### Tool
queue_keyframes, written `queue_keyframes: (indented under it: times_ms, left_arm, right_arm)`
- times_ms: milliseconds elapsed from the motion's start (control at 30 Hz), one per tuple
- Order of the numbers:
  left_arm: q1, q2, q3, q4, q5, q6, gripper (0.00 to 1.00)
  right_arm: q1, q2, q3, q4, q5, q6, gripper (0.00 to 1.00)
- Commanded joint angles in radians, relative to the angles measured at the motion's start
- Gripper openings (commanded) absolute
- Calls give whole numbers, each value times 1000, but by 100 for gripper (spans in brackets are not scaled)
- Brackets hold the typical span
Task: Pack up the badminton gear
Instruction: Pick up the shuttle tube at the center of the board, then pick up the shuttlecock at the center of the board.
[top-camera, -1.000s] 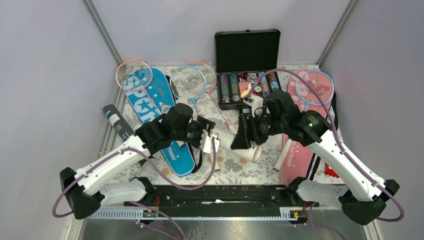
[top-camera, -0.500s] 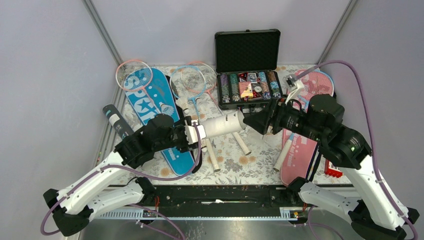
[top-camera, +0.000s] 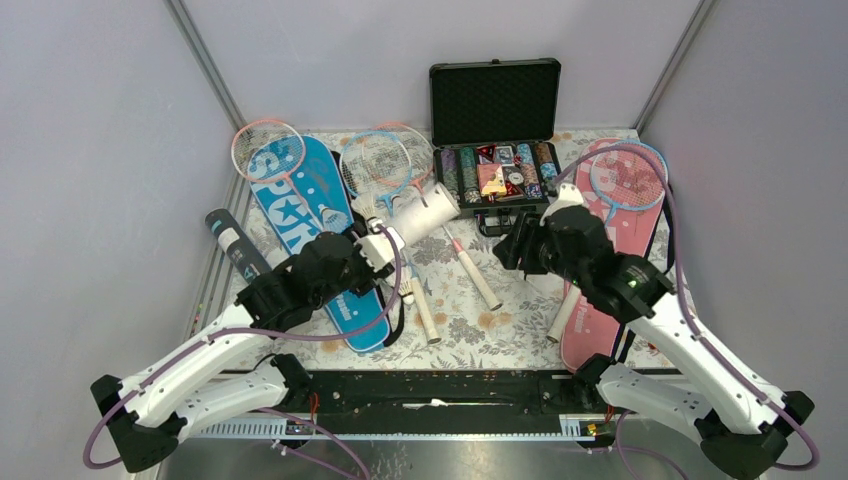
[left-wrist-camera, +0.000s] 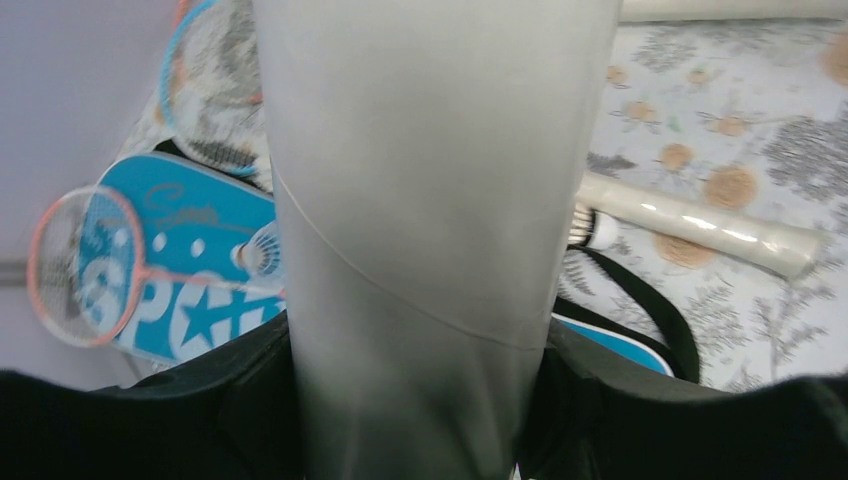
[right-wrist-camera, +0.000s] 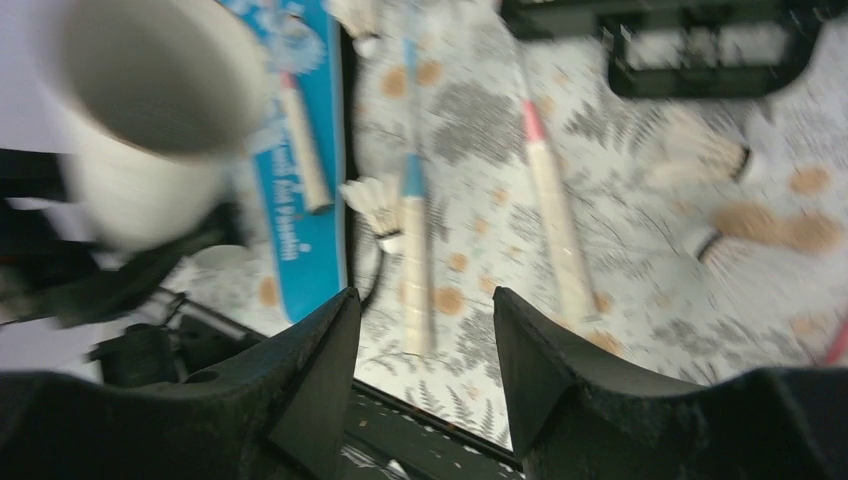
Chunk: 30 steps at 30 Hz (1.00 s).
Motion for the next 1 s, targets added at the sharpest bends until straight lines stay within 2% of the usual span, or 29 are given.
queue_keyframes:
  times_ms: [0, 100, 167, 300, 433, 633, 967]
  left_arm:
    - [3, -24, -1, 135, -235, -44, 48]
    - [5, -51, -19, 185, -309, -39, 47]
    - [4, -83, -40, 220, -331, -28, 48]
    - [4, -183, -121, 279, -313, -2, 48]
    - [4, -305, -177, 279, -150, 24, 48]
    - [4, -385, -193, 205, 82, 23, 48]
    - [4, -449, -254, 209, 360, 127, 47]
  right_arm:
    - [0, -41, -101, -71, 163, 152, 57]
    - [-1, -41, -176, -145, 248, 265, 56]
    - [-19, -25, -220, -164, 315, 284, 54]
    - [-148, 10, -293, -135, 294, 254, 48]
    - [-310, 40, -357, -11, 153, 130, 47]
    - [-445, 102, -431, 156, 3, 69, 47]
    - [-507, 235, -515, 356, -56, 43, 47]
